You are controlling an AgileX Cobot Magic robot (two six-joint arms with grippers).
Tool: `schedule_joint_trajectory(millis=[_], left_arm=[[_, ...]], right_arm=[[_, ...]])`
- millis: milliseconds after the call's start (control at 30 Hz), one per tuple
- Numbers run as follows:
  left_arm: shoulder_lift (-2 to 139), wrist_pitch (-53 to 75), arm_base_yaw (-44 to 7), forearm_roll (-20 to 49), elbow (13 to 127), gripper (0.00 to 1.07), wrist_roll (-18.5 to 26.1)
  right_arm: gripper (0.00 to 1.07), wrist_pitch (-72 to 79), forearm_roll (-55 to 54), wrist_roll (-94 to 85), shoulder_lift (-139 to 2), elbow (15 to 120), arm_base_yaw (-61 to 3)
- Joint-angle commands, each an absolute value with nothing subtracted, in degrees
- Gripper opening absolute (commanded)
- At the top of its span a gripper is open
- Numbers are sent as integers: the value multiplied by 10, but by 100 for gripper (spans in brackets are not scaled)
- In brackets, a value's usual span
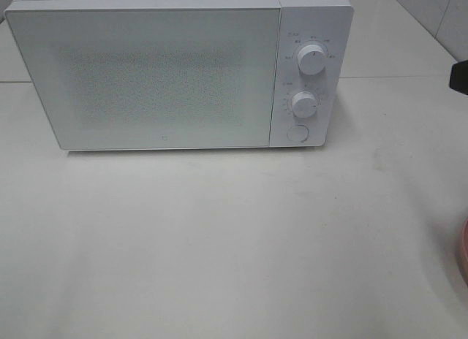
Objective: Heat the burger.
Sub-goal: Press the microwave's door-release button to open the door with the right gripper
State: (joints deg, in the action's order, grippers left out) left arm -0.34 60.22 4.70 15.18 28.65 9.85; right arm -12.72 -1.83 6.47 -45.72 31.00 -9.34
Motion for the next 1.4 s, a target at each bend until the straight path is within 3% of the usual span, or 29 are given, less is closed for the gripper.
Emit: schedule_joint_trajectory(millis=[33,700,1000,1167,1400], left_arm=[[-15,595,49,155,286,100,99],[-15,595,49,155,286,100,99],[-15,595,49,155,286,100,99],[-15,595,49,155,286,100,99],[-15,595,49,155,286,100,99]], right_arm=[[75,-82,-19,59,-484,314,-89],[75,172,15,60,-687,309,-90],[75,372,-5,59,-761,238,-91],[75,435,-88,5,-802,205,-136],[75,523,-213,-76,-875,193,-254]])
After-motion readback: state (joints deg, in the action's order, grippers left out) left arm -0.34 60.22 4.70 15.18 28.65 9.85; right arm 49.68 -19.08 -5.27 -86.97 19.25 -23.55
